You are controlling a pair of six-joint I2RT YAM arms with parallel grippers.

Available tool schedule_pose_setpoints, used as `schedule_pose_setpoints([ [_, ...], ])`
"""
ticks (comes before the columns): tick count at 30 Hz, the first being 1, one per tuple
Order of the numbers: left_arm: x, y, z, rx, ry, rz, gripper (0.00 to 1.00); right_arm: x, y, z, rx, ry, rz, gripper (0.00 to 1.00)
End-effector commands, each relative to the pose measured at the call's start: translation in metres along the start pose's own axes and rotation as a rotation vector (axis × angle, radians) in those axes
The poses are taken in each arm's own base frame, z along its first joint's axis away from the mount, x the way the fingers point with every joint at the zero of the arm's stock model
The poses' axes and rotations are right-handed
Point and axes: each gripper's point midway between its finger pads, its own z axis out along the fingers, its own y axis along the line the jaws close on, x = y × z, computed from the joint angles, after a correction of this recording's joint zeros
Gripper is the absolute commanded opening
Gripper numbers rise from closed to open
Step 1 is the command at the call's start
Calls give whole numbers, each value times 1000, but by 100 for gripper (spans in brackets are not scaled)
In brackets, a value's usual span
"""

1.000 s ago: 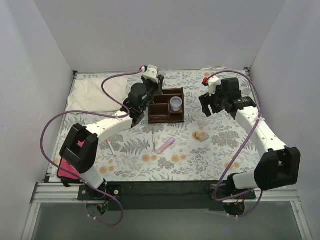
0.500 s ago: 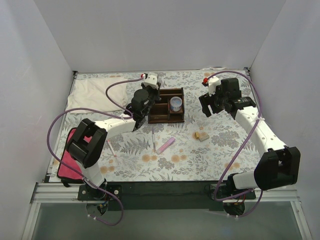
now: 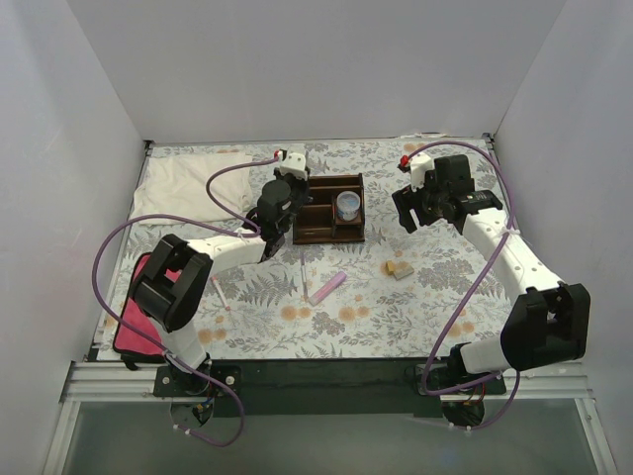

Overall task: Sort the stationery into containers
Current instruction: Place the pen in the storage box, then pick up the pen from the center of the board.

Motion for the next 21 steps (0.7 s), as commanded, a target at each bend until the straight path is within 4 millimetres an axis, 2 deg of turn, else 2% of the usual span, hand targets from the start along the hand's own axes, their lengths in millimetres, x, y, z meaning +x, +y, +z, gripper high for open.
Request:
schedule_pose_setpoints([
  [1, -19, 11, -3, -44, -47, 3, 0, -16, -2, -4, -1, -43, -9, 82],
  [2, -19, 12, -3, -45, -47, 5, 2, -17, -3, -4, 1, -46, -9, 82],
  [3, -19, 12, -3, -50, -47, 3, 15, -17, -3, -4, 1, -46, -10, 82],
  [5, -23, 13, -2, -54, -54, 2, 28, -17, -2, -5, 0, -46, -10, 82],
  [7, -31, 14, -1, -64, -69, -5, 47, -16, -2, -5, 0, -46, -7, 82],
  [9, -37, 17, 0, -77, -72, -5, 55, -17, -2, -4, -2, -50, -7, 82],
  [12, -60, 24, 0, -119, -99, -3, 56, -18, -2, -4, -4, -57, -5, 82],
  [14, -95, 36, -4, -183, -147, 2, 56, -20, -3, -5, -1, -65, -5, 82],
  [15, -98, 42, -7, -212, -124, 11, 56, -22, -3, -5, 1, -69, -6, 82],
  [16, -117, 49, -15, -243, -142, -9, 56, -22, -3, -6, 2, -72, -8, 82],
  [17, -128, 56, -21, -277, -140, -39, 55, -21, -2, -5, 0, -71, -8, 82],
  [18, -111, 62, -29, -309, -46, -63, 54, -20, -2, -5, -2, -72, -8, 82],
  [19, -119, 63, -41, -302, -23, -96, 48, -19, -1, -4, -5, -73, -10, 82],
  [20, -112, 61, -48, -276, 35, -103, 45, -19, -1, -4, -7, -75, -8, 82],
  [21, -84, 42, -60, -160, 180, -97, 41, -15, 0, -2, -11, -69, -6, 82],
])
